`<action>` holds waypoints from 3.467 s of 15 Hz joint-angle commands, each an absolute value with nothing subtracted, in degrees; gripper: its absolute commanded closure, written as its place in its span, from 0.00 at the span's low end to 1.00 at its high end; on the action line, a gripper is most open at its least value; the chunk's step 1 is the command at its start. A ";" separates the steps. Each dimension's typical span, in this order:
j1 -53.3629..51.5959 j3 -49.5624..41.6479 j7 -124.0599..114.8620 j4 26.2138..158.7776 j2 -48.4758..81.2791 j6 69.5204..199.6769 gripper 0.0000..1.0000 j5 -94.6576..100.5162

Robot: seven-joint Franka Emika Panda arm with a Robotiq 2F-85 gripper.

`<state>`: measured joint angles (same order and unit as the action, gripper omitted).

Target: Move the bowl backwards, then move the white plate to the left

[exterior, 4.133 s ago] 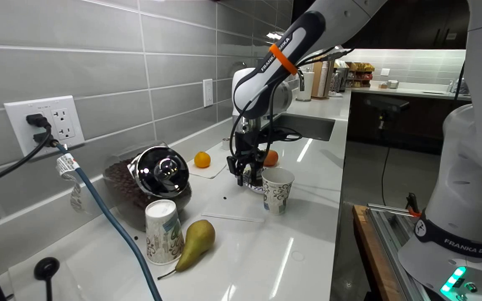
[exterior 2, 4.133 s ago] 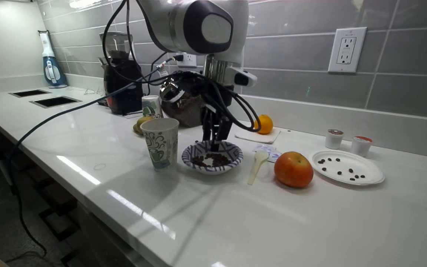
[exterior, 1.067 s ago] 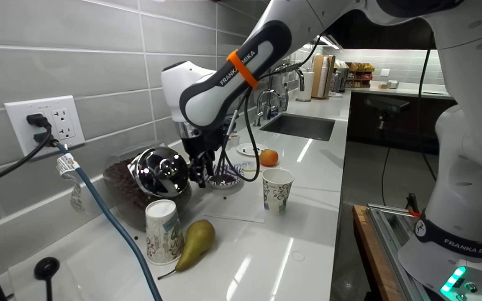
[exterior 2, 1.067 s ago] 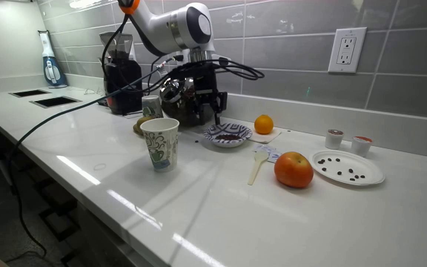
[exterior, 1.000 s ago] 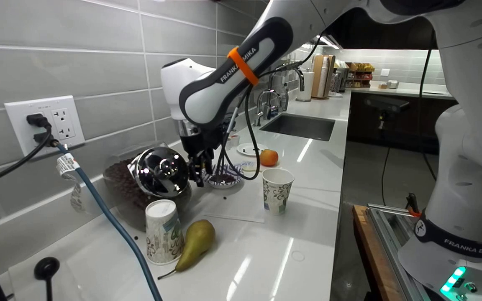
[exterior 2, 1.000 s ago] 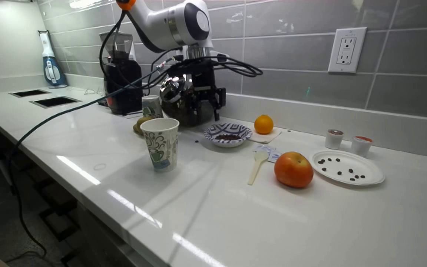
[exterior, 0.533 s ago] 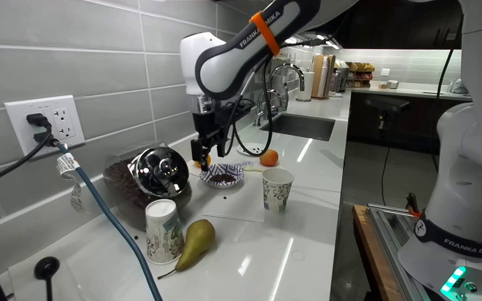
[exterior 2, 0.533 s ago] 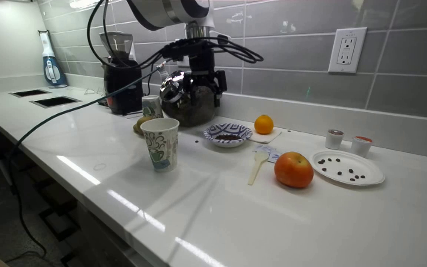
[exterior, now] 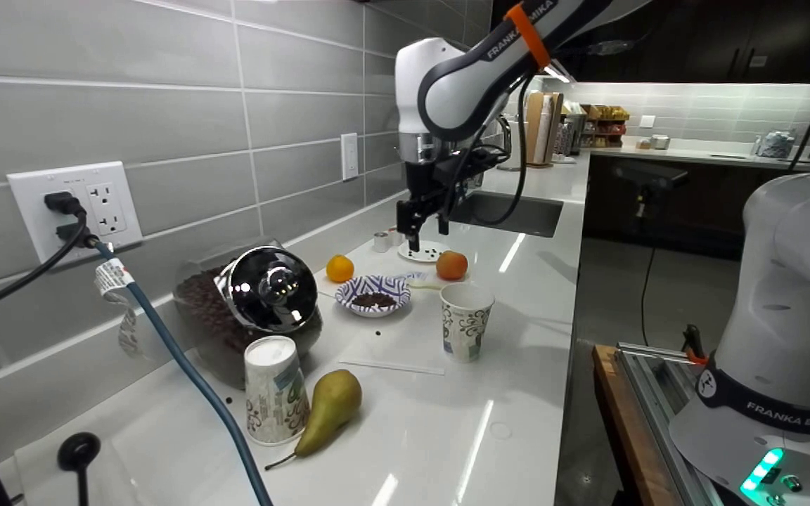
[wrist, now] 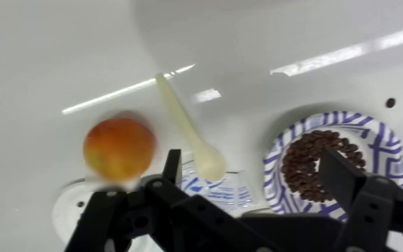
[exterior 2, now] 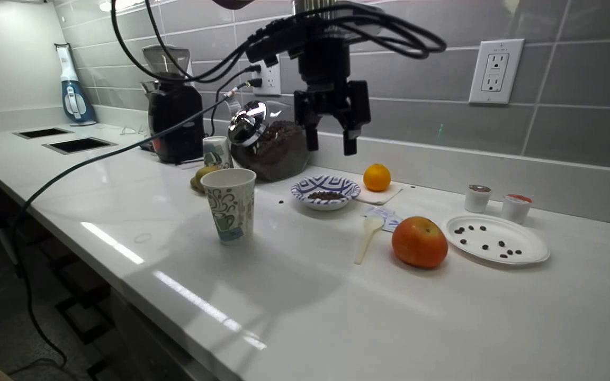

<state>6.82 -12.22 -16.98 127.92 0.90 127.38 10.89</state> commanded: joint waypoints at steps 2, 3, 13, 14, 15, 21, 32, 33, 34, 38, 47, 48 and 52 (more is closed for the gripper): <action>9.86 -12.49 -17.56 130.34 -2.83 127.39 0.00 11.95; 10.29 -12.63 -17.57 131.12 -3.90 127.41 0.00 12.00; 17.95 -17.51 -19.01 129.99 -0.11 138.54 0.00 22.48; 18.60 -18.09 -18.21 128.77 1.63 139.61 0.00 24.35; 19.03 -18.53 -18.26 127.58 3.15 140.41 0.00 26.87; 17.03 -19.61 -16.50 115.26 15.49 142.38 0.00 35.87; 15.19 -20.03 -15.93 107.62 24.64 143.83 0.00 27.38; 15.38 -19.54 -15.76 106.28 26.04 144.13 0.00 26.07; 15.43 -19.24 -15.53 105.46 26.97 144.64 0.00 25.06; 14.73 -19.42 -15.49 100.96 31.77 144.92 0.00 22.83; 14.69 -17.69 -12.39 90.73 41.30 137.30 0.00 16.89; 14.82 -17.46 -11.80 90.04 41.91 136.28 0.00 16.45; 14.56 -17.53 -10.37 86.89 44.57 131.50 0.00 16.49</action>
<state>14.59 -17.60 -12.83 91.20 41.82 135.76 18.41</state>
